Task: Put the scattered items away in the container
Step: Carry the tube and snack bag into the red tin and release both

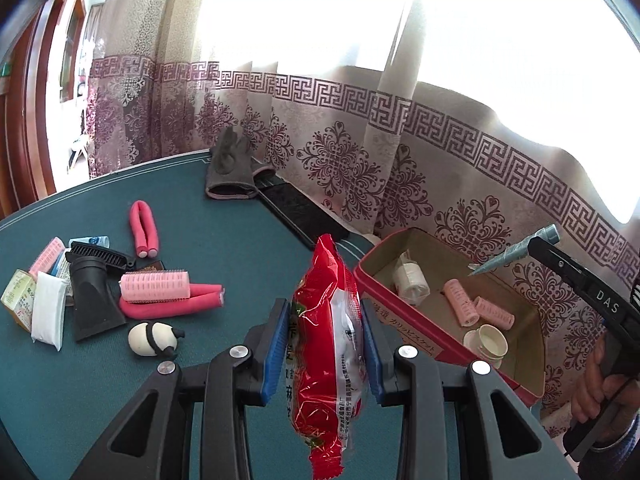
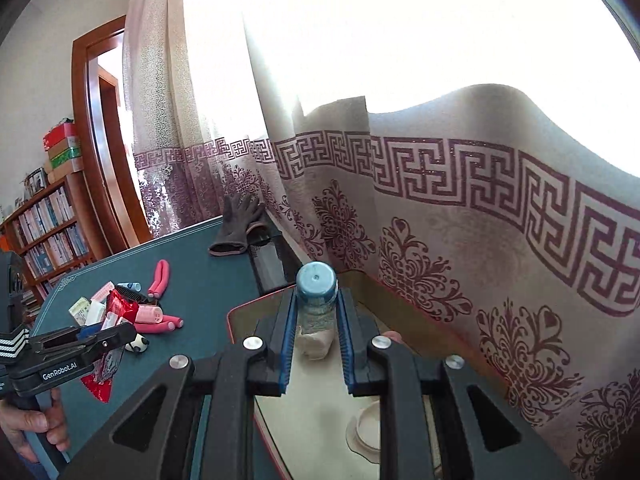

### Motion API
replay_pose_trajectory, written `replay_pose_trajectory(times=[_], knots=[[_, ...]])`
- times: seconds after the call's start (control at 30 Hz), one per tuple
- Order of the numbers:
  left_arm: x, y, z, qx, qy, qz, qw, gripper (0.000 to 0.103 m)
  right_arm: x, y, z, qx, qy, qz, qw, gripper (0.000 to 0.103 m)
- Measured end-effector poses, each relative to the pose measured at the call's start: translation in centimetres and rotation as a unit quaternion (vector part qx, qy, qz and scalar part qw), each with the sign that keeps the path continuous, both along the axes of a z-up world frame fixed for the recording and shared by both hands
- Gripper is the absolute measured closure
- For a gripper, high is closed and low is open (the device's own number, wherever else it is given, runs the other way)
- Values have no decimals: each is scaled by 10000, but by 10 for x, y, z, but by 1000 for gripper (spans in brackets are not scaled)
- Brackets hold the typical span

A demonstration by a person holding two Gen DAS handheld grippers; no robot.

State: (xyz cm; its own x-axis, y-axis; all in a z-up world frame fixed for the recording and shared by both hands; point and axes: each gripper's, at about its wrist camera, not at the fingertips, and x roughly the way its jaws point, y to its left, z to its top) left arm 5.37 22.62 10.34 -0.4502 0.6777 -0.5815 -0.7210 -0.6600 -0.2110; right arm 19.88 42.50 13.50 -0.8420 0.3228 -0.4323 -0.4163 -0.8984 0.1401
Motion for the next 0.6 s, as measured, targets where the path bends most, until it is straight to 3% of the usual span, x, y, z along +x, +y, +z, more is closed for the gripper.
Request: replay_pose_trajectory(times=[0.27,0.47,0.57,0.6], knots=[[35,74,13,-33,83,-831,9965,67,17,23,-8,-69,-91,-151,9998,81],[38,113,13,65,-156,-1125,9935,66,21,31,-5,-100,-63,-132,9998,81],[34,117,11,169,-297,-1045,9939,34,20,39,-7,-362,-98,7,9993,80],[33,115,12,206,-282,-999,9944,33,19,40,-8,-443,-88,-1,9990,80]])
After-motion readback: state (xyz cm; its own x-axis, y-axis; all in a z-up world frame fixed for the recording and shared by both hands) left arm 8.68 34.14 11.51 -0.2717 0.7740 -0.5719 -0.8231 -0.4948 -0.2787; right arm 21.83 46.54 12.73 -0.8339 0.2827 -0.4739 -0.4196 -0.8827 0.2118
